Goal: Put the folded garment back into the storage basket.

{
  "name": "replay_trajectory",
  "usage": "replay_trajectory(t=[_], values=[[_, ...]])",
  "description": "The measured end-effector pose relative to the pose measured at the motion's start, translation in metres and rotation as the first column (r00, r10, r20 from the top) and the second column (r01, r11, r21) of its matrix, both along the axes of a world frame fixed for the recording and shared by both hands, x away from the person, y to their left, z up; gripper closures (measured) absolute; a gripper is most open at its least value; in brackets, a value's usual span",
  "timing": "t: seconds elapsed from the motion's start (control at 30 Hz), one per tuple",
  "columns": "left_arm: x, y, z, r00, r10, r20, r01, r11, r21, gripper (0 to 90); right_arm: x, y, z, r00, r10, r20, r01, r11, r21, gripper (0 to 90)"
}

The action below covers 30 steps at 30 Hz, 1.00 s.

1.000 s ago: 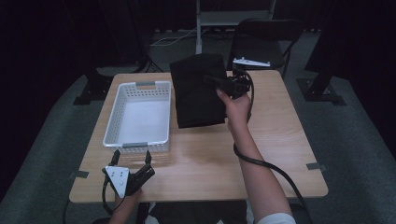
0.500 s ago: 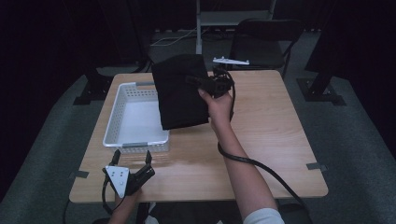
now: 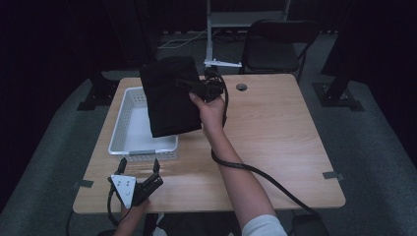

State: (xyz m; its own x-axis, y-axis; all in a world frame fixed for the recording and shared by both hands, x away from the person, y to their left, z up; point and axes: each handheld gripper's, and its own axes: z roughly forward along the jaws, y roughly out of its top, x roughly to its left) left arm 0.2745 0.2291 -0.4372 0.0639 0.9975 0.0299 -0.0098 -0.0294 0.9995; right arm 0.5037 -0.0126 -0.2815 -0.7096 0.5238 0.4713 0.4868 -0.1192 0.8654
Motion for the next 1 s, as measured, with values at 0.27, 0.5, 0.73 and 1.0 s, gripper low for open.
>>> replay_trajectory(t=[0.27,0.5,0.73,1.0], values=[[0.000,0.000,0.000,1.0000,0.000,-0.001,0.000,1.0000,0.001,4.4,0.002,0.024,0.000,1.0000,0.007,-0.006,-0.007,1.0000,-0.007,68.1],[0.000,0.000,0.000,1.0000,-0.004,0.000,0.004,1.0000,-0.001,4.4,0.004,0.055,0.005,0.9995,0.030,-0.001,-0.030,0.9991,-0.029,68.1],[0.000,0.000,0.000,1.0000,-0.005,0.002,0.005,1.0000,-0.001,4.4,0.006,0.080,0.007,0.9990,0.045,-0.004,-0.045,0.9989,-0.013,68.0],[0.000,0.000,0.000,1.0000,-0.009,0.002,0.009,1.0000,-0.001,4.4,0.007,0.101,0.005,0.9972,0.073,-0.014,-0.073,0.9973,-0.007,68.0]])
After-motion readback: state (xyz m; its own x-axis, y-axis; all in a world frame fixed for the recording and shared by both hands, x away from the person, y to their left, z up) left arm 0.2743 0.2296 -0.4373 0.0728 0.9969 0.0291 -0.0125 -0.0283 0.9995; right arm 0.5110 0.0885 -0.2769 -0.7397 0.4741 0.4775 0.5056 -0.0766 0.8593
